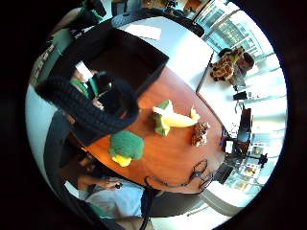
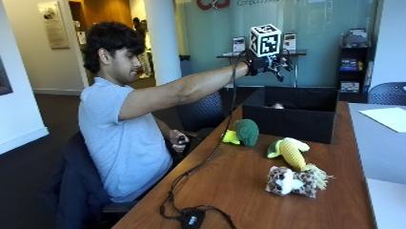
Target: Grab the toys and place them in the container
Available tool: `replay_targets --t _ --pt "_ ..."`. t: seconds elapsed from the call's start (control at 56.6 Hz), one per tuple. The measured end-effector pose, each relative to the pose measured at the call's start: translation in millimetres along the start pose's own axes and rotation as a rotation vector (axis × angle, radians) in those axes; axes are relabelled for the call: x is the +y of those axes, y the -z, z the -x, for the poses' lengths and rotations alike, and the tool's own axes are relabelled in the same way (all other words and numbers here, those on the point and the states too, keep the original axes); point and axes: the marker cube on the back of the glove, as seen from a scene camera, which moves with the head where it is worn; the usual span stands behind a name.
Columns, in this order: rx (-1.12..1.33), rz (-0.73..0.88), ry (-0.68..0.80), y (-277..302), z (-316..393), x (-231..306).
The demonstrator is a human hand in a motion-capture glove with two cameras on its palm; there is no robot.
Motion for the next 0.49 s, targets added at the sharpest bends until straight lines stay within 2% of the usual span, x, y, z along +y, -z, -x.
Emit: replay_targets --t 0.3,0.495 --pt "0.101 0.032 -0.303 42 -183 69" --pt "0.177 0.133 -0.560 4 -302 110"
